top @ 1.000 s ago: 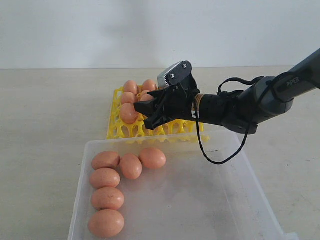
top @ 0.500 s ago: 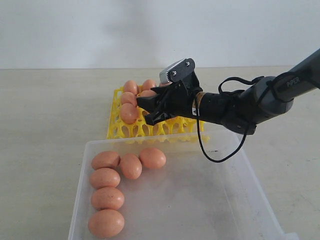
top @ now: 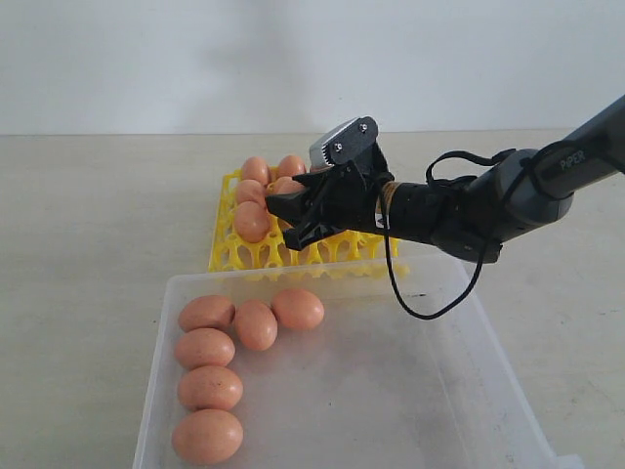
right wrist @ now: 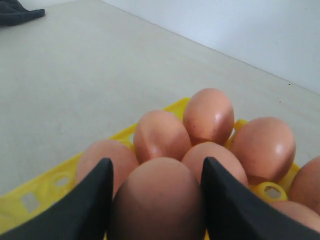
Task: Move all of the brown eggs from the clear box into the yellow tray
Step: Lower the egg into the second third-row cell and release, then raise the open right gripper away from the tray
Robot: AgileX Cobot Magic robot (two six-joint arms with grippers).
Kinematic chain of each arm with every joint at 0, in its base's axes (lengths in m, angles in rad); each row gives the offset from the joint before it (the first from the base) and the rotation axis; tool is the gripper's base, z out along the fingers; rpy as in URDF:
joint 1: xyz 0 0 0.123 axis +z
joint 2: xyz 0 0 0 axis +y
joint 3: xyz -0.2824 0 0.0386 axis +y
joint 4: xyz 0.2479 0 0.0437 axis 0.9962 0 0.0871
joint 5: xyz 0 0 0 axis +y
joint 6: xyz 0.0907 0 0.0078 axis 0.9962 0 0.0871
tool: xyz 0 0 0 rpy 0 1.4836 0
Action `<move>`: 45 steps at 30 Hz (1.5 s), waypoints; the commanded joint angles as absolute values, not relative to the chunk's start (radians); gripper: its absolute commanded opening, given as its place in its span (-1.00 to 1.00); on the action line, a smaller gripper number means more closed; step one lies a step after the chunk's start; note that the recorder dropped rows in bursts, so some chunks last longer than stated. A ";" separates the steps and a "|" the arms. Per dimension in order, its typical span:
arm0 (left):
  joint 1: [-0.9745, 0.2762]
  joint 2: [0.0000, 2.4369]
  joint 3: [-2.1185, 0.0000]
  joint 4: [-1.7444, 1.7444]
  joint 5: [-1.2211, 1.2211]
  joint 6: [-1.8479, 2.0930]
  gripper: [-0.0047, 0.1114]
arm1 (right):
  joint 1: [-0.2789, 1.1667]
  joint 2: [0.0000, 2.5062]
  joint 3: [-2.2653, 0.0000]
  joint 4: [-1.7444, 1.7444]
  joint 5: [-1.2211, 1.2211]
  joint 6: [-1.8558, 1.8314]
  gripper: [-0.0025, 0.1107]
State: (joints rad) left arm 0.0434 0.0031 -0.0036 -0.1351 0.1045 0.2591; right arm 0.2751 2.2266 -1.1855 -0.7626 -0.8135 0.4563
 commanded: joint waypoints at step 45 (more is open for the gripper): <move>0.037 0.000 0.000 -0.138 0.105 0.262 -0.85 | 0.279 2.178 -1.188 -0.832 -1.041 0.835 -0.13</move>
State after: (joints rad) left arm 0.0434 0.0031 -0.0036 -0.1351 0.1045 0.2591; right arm 0.2788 2.2197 -1.1855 -0.7809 -0.9300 0.6204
